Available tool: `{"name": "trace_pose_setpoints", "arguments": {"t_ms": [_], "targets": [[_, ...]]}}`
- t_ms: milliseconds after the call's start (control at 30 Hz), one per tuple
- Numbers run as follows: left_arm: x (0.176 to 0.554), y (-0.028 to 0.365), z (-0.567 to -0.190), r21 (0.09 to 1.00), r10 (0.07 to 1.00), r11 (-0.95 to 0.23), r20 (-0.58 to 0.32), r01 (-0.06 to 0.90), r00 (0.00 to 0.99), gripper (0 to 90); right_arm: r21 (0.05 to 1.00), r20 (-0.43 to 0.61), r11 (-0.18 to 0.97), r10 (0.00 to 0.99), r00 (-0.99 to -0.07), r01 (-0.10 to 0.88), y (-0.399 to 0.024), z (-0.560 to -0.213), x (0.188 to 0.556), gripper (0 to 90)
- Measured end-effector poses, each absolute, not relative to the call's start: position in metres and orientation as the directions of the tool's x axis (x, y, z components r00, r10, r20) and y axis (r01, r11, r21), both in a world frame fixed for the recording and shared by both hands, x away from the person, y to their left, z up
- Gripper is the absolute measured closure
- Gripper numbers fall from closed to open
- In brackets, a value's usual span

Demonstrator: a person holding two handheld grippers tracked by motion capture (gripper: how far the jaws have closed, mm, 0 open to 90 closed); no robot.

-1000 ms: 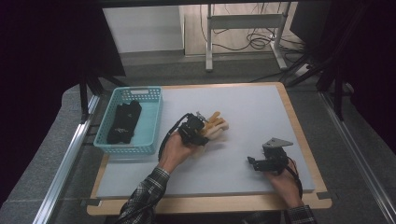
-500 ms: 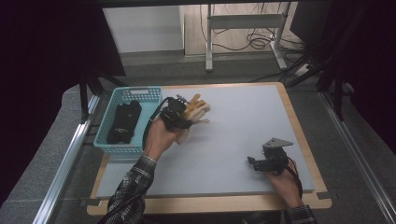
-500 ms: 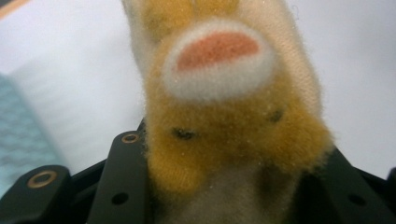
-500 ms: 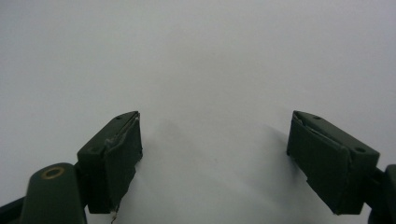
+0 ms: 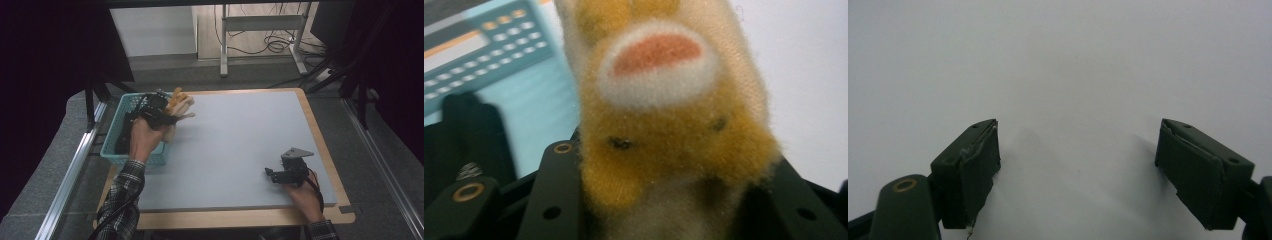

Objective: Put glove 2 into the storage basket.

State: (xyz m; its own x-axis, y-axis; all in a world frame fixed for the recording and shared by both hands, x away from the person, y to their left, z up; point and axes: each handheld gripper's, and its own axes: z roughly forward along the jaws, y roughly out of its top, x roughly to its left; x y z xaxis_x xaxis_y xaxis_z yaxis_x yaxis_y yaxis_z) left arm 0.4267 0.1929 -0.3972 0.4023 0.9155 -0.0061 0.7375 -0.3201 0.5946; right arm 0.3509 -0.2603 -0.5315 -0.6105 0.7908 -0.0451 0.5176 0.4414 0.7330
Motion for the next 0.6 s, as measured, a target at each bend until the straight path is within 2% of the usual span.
{"name": "trace_pose_setpoints", "arguments": {"t_ms": [300,600], "targets": [[0.431,0.235,-0.399,0.581,0.956,-0.237,-0.006,0.779,0.295,55.7,0.733,-0.046,0.442,0.791,-0.61,0.518,-0.26,-0.531,0.351,17.7],[0.447,0.266,-0.424,0.536,0.979,-0.169,-0.004,0.827,0.203,54.7,0.733,-0.045,0.441,0.791,-0.61,0.518,-0.26,-0.531,0.351,17.7]]}}
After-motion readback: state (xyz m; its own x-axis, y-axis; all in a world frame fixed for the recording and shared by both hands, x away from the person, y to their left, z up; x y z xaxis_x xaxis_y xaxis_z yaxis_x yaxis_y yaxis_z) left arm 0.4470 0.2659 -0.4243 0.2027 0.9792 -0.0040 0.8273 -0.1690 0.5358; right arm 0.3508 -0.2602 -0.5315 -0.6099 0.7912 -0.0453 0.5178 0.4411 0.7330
